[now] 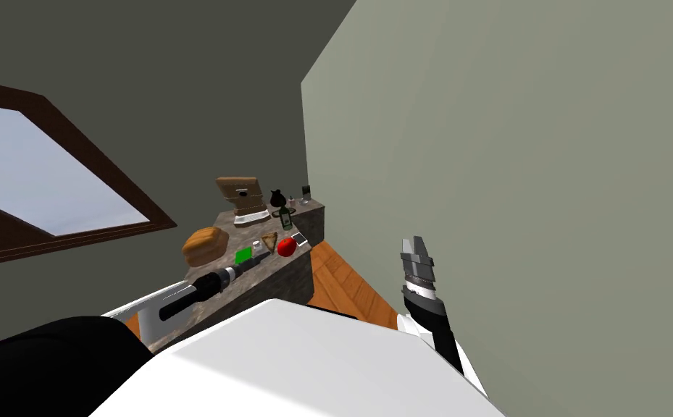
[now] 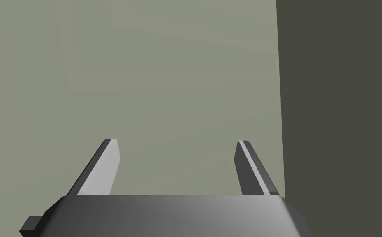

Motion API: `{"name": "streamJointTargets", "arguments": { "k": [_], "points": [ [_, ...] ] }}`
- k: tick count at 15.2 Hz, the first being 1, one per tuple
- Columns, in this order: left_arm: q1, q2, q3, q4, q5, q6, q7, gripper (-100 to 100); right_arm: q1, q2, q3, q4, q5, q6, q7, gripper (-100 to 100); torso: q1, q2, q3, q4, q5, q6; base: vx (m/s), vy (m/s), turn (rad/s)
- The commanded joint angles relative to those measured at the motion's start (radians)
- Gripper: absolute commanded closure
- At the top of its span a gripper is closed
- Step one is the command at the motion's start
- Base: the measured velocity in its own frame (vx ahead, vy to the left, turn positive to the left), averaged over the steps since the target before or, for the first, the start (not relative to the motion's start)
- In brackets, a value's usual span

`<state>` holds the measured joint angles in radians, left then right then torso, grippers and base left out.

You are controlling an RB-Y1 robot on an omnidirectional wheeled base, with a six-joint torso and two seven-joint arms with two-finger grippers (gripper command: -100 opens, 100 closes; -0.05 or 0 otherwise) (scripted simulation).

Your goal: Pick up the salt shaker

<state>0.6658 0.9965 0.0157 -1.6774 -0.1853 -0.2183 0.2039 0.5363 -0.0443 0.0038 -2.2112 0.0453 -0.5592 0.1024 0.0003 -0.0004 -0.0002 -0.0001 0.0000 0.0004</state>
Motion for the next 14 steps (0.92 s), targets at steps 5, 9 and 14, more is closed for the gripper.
{"name": "streamJointTargets", "arguments": {
  "k": [5, 9, 14],
  "points": [
    [0.015, 0.102, 0.005, 0.088, -0.007, 0.030, 0.004, -100, 0.000, 0.000, 0.000, 0.000, 0.000, 0.000, 0.000, 0, 0.002, -0.001, 0.000, 0.000, 0.000, -0.001, -0.002, -0.009, -0.121],
    [0.031, 0.194, 0.009, 0.157, -0.011, 0.066, 0.008, -100, 0.000, 0.000, 0.000, 0.000, 0.000, 0.000, 0.000, 0, 0.003, -0.002, -0.001, 0.000, 0.000, 0.000, 0.003, -0.011, -0.174],
    [0.042, 0.265, 0.011, 0.211, -0.014, 0.095, 0.011, -100, 0.000, 0.000, 0.000, 0.000, 0.000, 0.000, 0.000, 0, 0.003, -0.002, -0.001, -0.001, 0.000, -0.001, 0.007, -0.010, -0.114]
  ]
}}
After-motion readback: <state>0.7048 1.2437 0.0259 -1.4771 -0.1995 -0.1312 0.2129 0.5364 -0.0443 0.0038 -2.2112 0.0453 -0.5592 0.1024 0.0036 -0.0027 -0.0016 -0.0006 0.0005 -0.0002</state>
